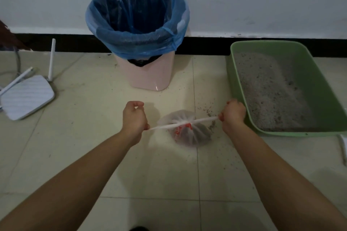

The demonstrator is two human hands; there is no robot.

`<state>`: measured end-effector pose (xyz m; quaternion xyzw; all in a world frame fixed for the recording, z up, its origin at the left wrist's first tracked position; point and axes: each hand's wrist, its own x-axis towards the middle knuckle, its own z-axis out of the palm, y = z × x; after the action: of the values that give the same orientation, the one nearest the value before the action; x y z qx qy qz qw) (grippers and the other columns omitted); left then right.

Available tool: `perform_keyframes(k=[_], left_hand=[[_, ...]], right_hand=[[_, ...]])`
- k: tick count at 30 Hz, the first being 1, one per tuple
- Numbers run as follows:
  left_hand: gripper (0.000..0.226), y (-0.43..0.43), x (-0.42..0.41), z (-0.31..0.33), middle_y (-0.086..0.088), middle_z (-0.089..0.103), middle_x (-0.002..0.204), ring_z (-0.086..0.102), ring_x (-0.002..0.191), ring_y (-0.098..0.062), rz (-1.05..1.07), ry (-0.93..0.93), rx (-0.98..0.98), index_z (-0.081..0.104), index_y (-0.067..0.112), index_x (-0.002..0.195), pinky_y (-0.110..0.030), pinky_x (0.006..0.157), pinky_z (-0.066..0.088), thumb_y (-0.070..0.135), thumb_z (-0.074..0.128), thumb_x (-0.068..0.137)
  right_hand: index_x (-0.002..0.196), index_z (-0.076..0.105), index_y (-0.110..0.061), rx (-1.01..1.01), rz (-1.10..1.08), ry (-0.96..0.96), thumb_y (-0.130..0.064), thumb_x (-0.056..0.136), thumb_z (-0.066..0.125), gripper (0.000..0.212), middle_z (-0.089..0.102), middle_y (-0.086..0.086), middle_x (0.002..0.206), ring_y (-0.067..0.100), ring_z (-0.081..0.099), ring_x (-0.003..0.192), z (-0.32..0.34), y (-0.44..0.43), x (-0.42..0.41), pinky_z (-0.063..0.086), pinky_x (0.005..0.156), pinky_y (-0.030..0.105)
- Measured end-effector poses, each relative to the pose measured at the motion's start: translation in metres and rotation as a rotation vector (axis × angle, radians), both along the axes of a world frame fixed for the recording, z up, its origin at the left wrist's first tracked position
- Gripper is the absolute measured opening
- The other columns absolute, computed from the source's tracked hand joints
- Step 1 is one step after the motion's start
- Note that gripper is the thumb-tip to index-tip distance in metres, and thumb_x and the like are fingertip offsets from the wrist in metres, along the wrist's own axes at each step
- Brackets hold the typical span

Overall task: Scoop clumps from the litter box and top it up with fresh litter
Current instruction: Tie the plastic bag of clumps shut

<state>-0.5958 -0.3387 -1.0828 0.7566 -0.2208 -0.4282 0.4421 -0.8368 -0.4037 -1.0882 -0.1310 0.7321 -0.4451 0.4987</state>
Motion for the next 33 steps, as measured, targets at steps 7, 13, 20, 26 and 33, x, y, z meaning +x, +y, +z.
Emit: perform_keyframes(k=[7, 13, 20, 26, 33], left_hand=[[0.016, -0.025, 0.000, 0.018, -0.005, 0.054, 0.064, 0.056, 0.060, -0.020, -0.079, -0.025, -0.190, 0.049, 0.015, 0.114, -0.033, 0.067, 0.053, 0.022, 0.039, 0.103], [0.083, -0.004, -0.001, -0.010, -0.001, 0.062, 0.123, 0.056, 0.113, -0.021, -0.047, 0.312, 0.168, 0.051, 0.013, 0.131, -0.047, 0.103, 0.044, 0.078, 0.049, 0.079], [0.050, 0.021, -0.015, -0.019, 0.001, 0.065, 0.090, 0.057, 0.083, -0.018, -0.412, 0.252, 0.247, 0.067, 0.016, 0.105, -0.028, 0.066, 0.045, 0.053, 0.078, 0.073], [0.031, 0.005, -0.040, -0.022, -0.001, 0.070, 0.106, 0.067, 0.099, -0.016, -0.287, 0.143, -0.038, 0.066, 0.017, 0.109, -0.030, 0.086, 0.057, 0.012, 0.077, 0.081], [0.024, -0.017, -0.052, -0.010, 0.017, 0.066, 0.064, 0.063, 0.065, 0.002, -0.283, 0.162, -0.180, 0.069, 0.022, 0.074, -0.017, 0.065, 0.049, 0.034, 0.061, 0.094]], right_hand=[[0.110, 0.064, -0.024, -0.254, 0.397, 0.211, -0.051, 0.103, 0.032, 0.043, 0.066, 0.000, 0.096, 0.016, 0.062, 0.091, 0.000, 0.008, 0.008, 0.049, 0.081, 0.035], [0.153, 0.032, -0.026, -0.069, 0.538, 0.008, -0.085, 0.078, 0.039, 0.096, 0.037, 0.002, 0.156, 0.024, 0.035, 0.142, -0.018, 0.038, 0.004, 0.026, 0.115, 0.047], [0.146, 0.041, -0.023, -0.016, 0.682, 0.129, -0.077, 0.069, 0.067, 0.097, 0.048, -0.005, 0.141, 0.021, 0.050, 0.127, -0.042, 0.070, 0.009, 0.042, 0.106, 0.042], [0.104, 0.064, 0.000, -0.243, 0.367, -0.370, -0.024, 0.076, 0.081, 0.041, 0.070, 0.003, 0.083, 0.010, 0.067, 0.073, -0.036, 0.063, 0.000, 0.055, 0.069, 0.024], [0.092, 0.075, -0.017, -0.036, 0.572, 0.080, -0.045, 0.094, 0.061, 0.031, 0.074, -0.009, 0.079, 0.004, 0.067, 0.074, -0.039, 0.051, 0.017, 0.048, 0.062, 0.016]])
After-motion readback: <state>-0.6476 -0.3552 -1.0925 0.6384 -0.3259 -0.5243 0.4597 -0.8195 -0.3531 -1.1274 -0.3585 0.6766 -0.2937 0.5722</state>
